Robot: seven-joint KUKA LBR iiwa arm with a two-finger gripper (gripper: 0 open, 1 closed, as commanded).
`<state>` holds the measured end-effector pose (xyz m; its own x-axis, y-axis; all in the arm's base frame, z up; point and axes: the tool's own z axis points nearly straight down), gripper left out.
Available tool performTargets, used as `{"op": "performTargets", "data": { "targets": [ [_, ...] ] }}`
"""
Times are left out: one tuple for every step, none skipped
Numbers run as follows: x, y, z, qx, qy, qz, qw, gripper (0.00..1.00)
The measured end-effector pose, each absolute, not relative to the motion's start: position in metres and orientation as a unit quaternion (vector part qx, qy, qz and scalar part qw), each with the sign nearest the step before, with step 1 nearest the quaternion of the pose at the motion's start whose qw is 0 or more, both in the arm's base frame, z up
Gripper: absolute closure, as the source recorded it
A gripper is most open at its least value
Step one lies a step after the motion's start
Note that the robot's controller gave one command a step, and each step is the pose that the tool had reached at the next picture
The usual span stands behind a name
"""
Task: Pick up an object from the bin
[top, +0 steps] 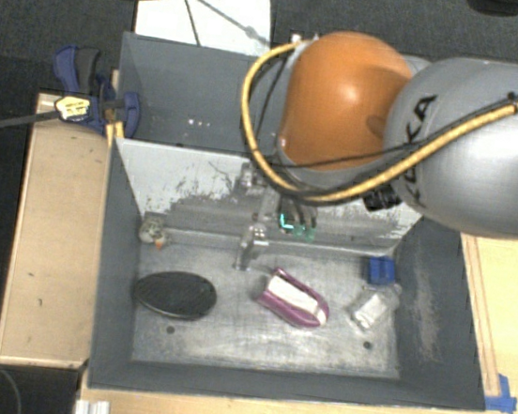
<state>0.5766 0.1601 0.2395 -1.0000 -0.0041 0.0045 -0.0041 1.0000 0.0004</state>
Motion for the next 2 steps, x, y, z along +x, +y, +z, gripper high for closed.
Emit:
{"op": "performTargets", "data": {
  "targets": [
    [0.559,0.165,0.098,0.145,-0.989,0.000,0.002,0.00],
    [0.513,0.198,0.070,0.240,-0.971,-0.001,0.000,0.00]
  ]
}}
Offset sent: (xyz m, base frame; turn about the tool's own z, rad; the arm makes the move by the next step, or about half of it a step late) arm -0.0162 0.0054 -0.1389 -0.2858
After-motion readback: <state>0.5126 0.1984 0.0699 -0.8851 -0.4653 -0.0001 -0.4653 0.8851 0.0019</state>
